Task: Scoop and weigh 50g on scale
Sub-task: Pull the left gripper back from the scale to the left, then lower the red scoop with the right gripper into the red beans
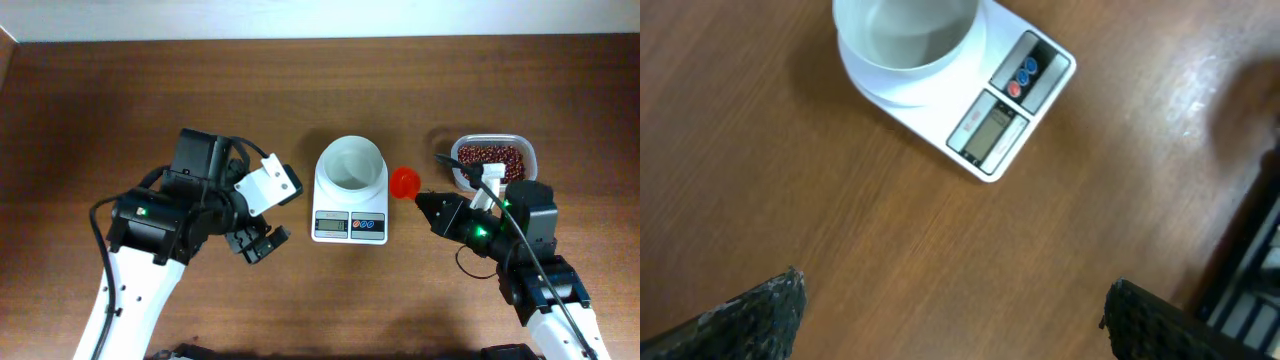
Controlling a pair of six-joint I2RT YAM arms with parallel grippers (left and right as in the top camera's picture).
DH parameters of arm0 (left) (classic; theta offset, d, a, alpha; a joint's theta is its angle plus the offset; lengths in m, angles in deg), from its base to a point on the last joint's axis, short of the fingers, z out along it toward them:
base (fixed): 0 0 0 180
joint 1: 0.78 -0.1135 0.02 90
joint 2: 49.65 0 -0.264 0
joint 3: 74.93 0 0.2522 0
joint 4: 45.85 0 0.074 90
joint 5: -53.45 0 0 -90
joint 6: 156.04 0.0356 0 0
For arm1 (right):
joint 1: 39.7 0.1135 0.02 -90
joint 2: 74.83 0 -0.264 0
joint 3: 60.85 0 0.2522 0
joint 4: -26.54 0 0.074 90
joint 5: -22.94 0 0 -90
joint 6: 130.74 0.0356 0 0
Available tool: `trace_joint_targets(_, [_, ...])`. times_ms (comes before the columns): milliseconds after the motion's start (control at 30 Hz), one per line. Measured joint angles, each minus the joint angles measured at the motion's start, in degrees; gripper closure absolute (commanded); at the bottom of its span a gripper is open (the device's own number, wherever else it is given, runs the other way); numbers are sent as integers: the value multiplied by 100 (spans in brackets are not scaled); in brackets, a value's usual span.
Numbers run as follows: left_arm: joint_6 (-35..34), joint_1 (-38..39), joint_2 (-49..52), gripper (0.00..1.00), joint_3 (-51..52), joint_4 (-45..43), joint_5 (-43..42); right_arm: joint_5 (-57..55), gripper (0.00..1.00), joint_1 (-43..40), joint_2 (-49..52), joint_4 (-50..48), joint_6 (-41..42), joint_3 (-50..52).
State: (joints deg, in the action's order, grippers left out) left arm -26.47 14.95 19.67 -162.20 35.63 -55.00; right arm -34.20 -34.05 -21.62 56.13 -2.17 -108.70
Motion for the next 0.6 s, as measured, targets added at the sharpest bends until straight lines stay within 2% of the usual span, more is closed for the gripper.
trace_joint_targets(600, [122,-2,0,1,0,68,-173,2,96,0,0,4,0,0])
